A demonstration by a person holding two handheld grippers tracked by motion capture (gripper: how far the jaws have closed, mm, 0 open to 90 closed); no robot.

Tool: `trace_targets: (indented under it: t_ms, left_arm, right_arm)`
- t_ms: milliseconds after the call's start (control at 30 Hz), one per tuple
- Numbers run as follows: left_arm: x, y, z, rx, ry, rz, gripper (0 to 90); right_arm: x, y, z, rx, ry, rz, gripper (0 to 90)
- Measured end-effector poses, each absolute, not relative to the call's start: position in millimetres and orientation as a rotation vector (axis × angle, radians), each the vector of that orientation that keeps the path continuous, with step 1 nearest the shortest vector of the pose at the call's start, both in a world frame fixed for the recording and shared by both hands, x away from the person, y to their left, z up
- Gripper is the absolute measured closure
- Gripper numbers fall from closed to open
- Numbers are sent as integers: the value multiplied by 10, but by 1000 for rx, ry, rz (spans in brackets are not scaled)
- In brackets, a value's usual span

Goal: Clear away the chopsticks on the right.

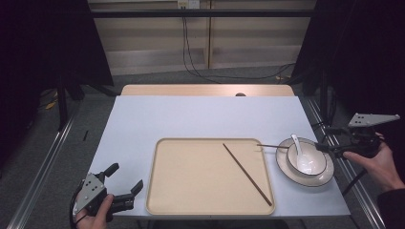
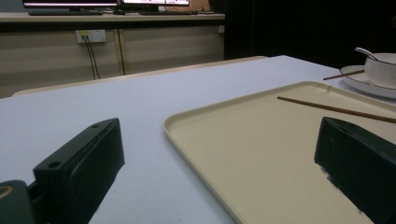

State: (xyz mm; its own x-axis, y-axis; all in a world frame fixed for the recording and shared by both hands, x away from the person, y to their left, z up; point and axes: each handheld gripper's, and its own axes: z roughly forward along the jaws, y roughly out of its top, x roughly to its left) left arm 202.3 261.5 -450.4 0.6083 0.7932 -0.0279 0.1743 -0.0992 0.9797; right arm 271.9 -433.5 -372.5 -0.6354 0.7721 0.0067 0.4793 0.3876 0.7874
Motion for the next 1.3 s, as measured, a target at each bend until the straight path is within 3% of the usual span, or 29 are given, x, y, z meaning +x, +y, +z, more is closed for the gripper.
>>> trace_targets:
  t_ms: [67,200,367,400,733,1300]
  left_arm:
    - [2024,2616,-4504,1617,825,638,14]
    - [2031,2613,-4505,1622,820,637,14]
    - [2032,2615,-4506,1623,828,642,14]
    - [2033,2616,-4506,1624,828,643,14]
    - [2037,2616,-4507,1626,823,638,14]
    - [2045,2614,-4512,1634,817,630,13]
  right_arm:
    - [2791,-4410,-3733,1094,2267,1087,222]
    - [2986,-4548,-3795,1090,2344,1027,344]
    - [3207,-4625,-3932,987,2444,928,386]
    - [3243,-4628,-3967,966,2477,889,434]
    - [3348,-4546,-4180,839,2674,811,632]
    - [3395,-4419,-4329,735,2853,698,740]
